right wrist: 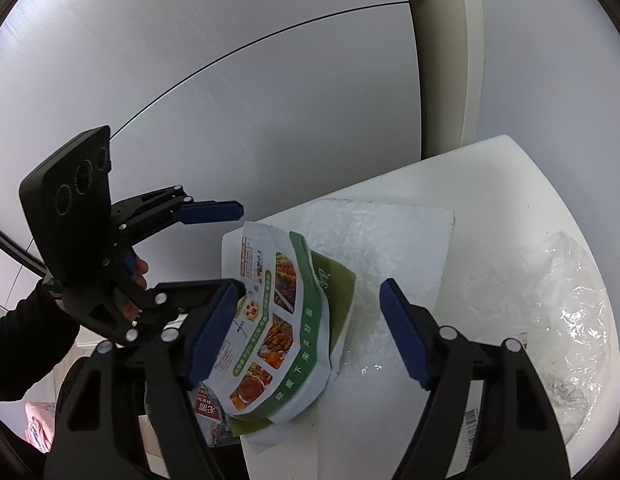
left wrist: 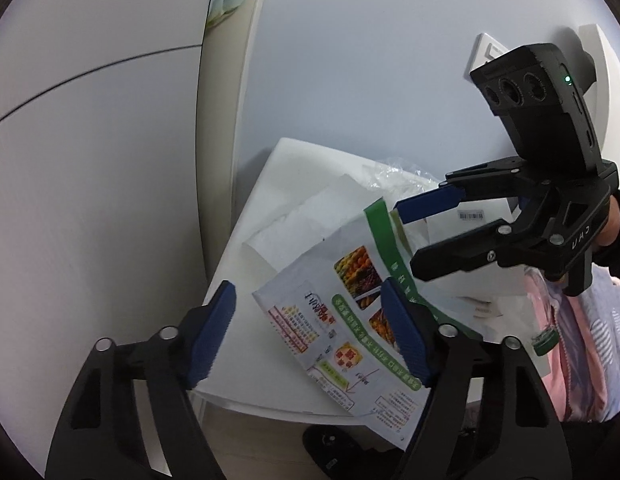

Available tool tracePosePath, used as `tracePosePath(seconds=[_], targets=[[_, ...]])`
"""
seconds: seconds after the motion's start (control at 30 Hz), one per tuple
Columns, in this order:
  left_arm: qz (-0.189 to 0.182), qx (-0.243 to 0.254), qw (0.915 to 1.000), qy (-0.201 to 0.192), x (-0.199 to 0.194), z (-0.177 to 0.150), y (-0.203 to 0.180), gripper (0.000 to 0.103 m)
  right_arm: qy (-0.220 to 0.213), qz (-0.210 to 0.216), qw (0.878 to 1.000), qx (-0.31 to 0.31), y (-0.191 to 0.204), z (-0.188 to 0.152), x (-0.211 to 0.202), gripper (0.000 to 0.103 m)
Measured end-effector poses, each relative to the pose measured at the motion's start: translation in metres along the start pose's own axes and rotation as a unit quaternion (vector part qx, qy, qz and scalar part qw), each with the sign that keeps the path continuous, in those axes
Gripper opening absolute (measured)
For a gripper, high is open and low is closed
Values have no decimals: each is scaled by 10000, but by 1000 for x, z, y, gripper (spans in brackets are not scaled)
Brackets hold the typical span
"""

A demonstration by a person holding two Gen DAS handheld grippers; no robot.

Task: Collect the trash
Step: 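Close the right tool on the printed food-flyer bag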

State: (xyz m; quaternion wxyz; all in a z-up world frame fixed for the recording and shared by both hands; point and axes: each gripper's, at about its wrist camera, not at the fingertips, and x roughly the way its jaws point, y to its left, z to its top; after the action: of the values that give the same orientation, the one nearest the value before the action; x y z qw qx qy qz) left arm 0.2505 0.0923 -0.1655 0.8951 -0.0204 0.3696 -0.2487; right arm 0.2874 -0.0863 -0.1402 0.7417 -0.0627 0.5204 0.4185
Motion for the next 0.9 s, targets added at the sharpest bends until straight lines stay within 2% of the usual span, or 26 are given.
tracePosePath(seconds=[0.17, 0.33, 0.4, 0.67, 0.83, 0.9], targets=[[-73, -104, 9999, 41, 7, -5, 6, 68, 59, -11, 10000, -29, 5, -2, 4, 56], [-179, -174, 9997, 47, 15, -7, 10, 63, 115, -8, 9999, -74, 8, 1, 13, 54], [-248, -166, 9996, 29, 15, -8, 8, 62, 132, 12, 9999, -66, 7, 2, 16, 50], [-275, -269, 9993, -10, 23, -8, 12, 47, 151, 31, 9999, -70, 8, 3, 13, 32], [-204, -319, 9993, -76, 17, -8, 13, 33, 148, -41, 9999, -75, 12, 2, 8, 23], [-193, -311, 9993, -110, 12, -9, 11, 33, 134, -63, 9999, -72, 9, 3, 5, 18]])
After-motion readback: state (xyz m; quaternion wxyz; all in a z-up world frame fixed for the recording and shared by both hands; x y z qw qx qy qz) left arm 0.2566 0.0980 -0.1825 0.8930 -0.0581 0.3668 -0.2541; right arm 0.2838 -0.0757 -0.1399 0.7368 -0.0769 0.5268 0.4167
